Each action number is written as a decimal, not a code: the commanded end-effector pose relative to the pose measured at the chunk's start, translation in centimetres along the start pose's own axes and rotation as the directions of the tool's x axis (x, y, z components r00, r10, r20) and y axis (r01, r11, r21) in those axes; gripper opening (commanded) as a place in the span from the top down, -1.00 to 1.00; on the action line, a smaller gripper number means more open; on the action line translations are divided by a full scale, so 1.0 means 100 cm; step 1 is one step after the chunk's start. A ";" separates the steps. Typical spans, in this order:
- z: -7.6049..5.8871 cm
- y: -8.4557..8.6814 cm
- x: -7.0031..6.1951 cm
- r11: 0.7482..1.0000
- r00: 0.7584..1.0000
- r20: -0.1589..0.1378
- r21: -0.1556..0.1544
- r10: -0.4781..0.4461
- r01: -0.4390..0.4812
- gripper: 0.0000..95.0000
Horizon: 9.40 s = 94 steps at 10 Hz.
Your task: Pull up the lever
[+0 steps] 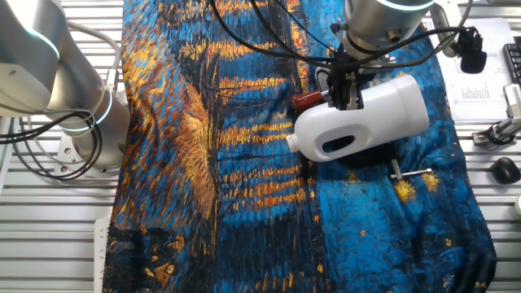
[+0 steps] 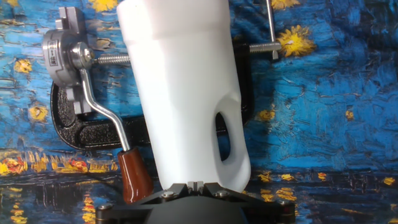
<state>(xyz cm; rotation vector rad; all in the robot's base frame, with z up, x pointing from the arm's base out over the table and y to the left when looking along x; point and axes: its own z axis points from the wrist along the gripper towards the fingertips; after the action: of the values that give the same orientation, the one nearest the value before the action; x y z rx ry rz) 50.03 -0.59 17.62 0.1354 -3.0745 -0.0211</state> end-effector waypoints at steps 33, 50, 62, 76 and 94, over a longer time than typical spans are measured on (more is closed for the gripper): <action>0.002 0.001 -0.003 1.000 1.000 -0.012 0.001 0.005 -0.005 1.00; 0.018 0.039 -0.012 0.998 0.998 -0.012 0.016 0.060 -0.060 1.00; 0.096 0.094 -0.019 0.990 0.991 0.006 0.048 0.131 -0.131 1.00; 0.092 0.096 -0.018 0.997 0.998 -0.020 0.042 0.063 -0.062 1.00; 0.122 0.094 0.035 0.992 0.996 0.007 0.087 -0.091 0.090 -0.20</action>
<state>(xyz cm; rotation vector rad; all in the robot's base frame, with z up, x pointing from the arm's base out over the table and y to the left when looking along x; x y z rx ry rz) 44.78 8.65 5.97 0.3590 -3.0780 0.0919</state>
